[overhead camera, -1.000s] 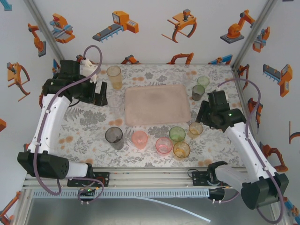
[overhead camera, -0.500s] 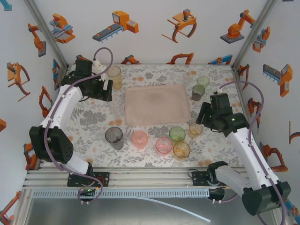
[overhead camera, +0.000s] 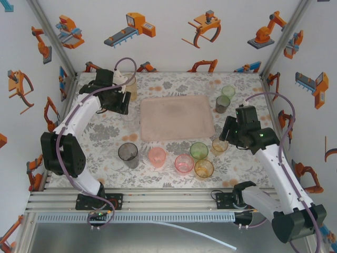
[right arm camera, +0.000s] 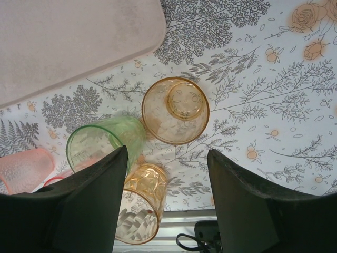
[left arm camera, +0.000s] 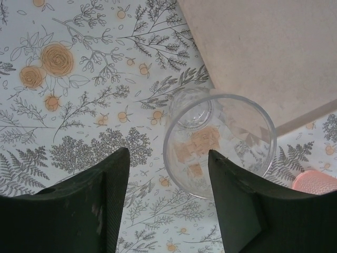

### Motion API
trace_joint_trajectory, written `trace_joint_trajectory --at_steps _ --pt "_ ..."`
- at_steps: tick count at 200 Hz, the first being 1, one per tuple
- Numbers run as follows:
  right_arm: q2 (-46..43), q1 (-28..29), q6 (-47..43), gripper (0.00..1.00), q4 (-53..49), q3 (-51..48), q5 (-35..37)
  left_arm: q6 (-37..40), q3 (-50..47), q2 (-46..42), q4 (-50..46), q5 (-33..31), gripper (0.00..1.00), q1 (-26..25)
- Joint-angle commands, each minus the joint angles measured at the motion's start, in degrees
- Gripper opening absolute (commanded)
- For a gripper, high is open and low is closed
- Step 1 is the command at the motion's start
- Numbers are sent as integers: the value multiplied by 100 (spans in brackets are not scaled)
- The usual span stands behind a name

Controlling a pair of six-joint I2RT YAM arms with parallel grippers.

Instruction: Place the glasses into the tray

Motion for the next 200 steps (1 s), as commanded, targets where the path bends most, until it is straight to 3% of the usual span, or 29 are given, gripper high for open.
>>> trace_joint_trajectory --at_steps 1,39,74,130,160,200 --pt "-33 -21 -43 58 134 -90 -47 55 -170 110 118 -83 57 -93" --pt "-59 -22 -67 58 113 -65 -47 47 -160 251 116 -289 56 -217" --pt "-59 -21 -85 58 95 -47 -45 25 -159 273 114 -316 46 -270" --pt "-95 -22 -82 58 109 -50 -66 24 -188 231 123 -527 39 -360" --pt "-119 -22 -69 58 111 -81 -74 42 -198 232 140 -676 26 -385" --pt "-205 -23 -52 58 108 -156 -83 24 -211 212 149 -733 24 -395"
